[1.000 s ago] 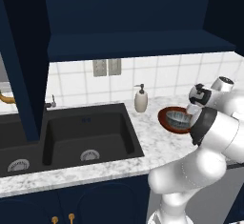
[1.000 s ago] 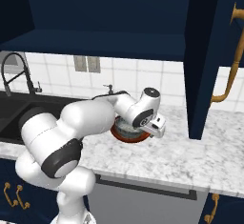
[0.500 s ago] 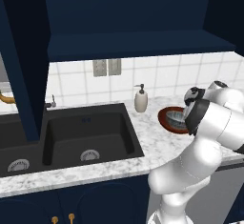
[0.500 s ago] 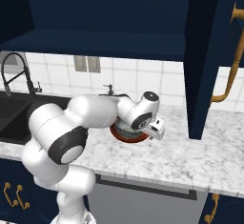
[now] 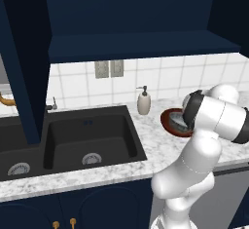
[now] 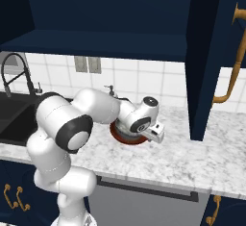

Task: Pick up the bowls on the counter and stack them on top of one another in the open cabinet. Place the smaller bowl on top of the larger bowl.

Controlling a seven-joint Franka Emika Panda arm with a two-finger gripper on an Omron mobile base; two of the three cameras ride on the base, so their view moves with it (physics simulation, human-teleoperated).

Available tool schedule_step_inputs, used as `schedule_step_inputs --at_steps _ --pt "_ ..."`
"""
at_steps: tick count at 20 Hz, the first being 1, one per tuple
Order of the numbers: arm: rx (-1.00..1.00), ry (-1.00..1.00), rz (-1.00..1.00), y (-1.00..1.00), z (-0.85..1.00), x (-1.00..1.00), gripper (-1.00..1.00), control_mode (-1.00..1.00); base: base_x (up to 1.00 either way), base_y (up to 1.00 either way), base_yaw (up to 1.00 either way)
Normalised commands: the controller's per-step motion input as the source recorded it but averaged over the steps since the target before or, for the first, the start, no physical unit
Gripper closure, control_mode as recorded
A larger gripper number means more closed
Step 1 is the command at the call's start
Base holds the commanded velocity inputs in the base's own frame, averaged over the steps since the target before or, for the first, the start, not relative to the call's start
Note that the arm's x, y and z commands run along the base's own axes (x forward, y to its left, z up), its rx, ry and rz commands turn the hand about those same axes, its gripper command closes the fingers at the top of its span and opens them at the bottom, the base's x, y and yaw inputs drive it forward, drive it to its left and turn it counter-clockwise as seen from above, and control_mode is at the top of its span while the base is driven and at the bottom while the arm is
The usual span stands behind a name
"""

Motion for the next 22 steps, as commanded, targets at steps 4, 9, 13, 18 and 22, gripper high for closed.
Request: schedule_step_inputs --at_steps 4,9,13,18,22 --pt "0.00 -0.03 0.00 0.00 -0.05 0.03 1.00 -1.00 0.00 0.00 0.00" --pt "0.00 -0.29 -0.04 0.06 0.86 -0.47 1.00 -1.00 0.00 0.00 0.00" --pt "0.00 -0.39 -0.10 0.26 1.00 -0.70 1.00 -1.00 0.00 0.00 0.00" --pt "0.02 -0.40 -0.11 0.67 1.00 -0.66 1.00 -1.00 0.00 0.00 0.00" --pt "0.01 -0.23 -0.03 0.62 1.00 -0.73 1.00 -1.00 0.00 0.00 0.00"
